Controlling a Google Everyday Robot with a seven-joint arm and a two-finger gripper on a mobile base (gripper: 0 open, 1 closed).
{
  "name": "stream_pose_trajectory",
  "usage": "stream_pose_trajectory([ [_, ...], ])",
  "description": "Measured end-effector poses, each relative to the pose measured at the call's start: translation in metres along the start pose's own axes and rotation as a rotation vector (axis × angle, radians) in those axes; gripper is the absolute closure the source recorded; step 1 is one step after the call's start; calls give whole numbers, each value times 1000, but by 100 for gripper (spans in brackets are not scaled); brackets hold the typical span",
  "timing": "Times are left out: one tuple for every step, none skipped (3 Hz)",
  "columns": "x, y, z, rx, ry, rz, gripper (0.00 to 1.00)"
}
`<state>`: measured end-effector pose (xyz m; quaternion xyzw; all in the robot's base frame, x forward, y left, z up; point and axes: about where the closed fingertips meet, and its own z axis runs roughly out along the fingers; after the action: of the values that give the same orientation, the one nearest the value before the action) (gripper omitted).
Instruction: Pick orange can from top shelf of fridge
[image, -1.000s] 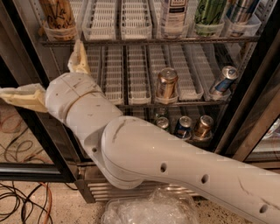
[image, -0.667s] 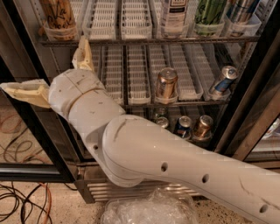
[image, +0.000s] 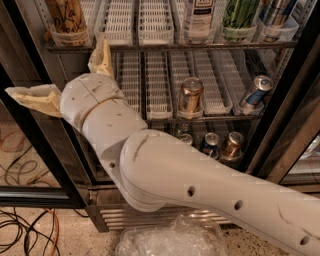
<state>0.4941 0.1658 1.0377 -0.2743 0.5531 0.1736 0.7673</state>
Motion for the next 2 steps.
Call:
stream_pose_trajectory([
  [3,-11,5,26,0,-2,0],
  [6,-18,12,37,-2,-3,0],
])
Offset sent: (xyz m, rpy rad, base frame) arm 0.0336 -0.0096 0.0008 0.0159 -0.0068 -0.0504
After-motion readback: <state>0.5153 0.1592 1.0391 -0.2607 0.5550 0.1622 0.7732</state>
